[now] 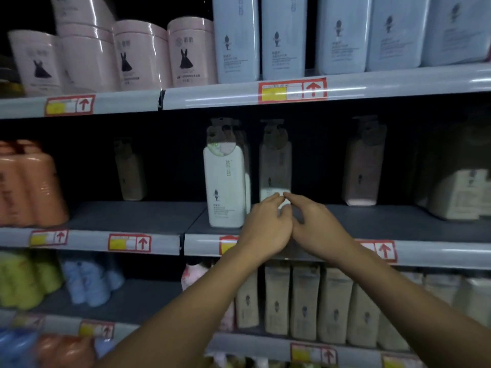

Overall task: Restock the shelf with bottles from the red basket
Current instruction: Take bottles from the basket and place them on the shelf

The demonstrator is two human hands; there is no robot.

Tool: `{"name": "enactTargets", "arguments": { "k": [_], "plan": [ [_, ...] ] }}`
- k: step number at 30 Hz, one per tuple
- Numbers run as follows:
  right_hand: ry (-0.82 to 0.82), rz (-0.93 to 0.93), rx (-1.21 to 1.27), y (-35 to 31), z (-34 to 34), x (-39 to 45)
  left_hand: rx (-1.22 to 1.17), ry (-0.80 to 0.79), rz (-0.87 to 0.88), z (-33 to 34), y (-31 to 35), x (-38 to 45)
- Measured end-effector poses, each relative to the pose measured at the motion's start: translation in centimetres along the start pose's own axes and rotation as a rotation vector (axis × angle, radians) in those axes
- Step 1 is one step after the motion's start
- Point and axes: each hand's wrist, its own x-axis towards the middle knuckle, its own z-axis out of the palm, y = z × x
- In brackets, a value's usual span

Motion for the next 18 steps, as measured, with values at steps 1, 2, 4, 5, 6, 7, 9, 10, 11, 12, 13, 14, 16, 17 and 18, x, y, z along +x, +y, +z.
{"name": "enactTargets", "arguments": {
  "k": [1,2,4,5,6,7,9,10,11,12,13,14,16,17,18],
  "plan": [
    [0.018,0.001,0.004,-0.4,0.0,-1.2,-0.045,0.031,0.016,-0.3,0.2,-1.4],
    [0.037,0.004,0.008,-0.7,0.1,-2.5,-0.097,0.064,0.032,-0.5,0.5,-2.8],
    [0.076,0.008,0.030,-1.2,0.6,-5.1,-0.196,0.112,0.028,-0.6,0.7,-5.9],
    [0.089,0.006,0.045,-1.4,0.9,-6.5,-0.233,0.122,0.020,-0.5,0.6,-7.4],
    [0.095,0.008,0.063,-1.5,1.3,-8.1,-0.266,0.127,0.012,-0.2,0.3,-9.0],
    [0.095,0.013,0.084,-1.7,1.8,-9.8,-0.292,0.129,0.005,0.1,-0.1,-10.6],
    [0.076,0.028,0.108,-1.9,2.7,-13.2,-0.320,0.126,-0.012,0.8,-1.0,-13.8],
    [0.053,0.044,0.107,-1.9,3.2,-14.9,-0.321,0.116,-0.024,1.2,-1.6,-15.4],
    [0.021,0.064,0.101,-1.8,3.8,-16.6,-0.315,0.094,-0.035,1.8,-2.3,-17.0],
    [-0.019,0.089,0.095,-1.5,4.4,-18.4,-0.306,0.065,-0.047,2.4,-3.1,-18.6],
    [-0.063,0.115,0.090,-1.2,5.1,-20.2,-0.298,0.035,-0.063,3.1,-4.1,-20.2],
    [-0.098,0.131,0.083,-0.7,5.7,-21.9,-0.292,0.010,-0.075,3.9,-5.1,-21.9],
    [-0.141,0.149,0.072,0.4,7.1,-24.9,-0.274,-0.011,-0.097,5.4,-7.1,-24.9],
    [-0.158,0.167,0.069,1.1,7.8,-26.3,-0.277,-0.023,-0.118,6.2,-8.1,-26.3],
    [-0.180,0.191,0.056,1.9,8.6,-27.7,-0.286,-0.055,-0.151,7.0,-8.9,-27.6]
  ]
}}
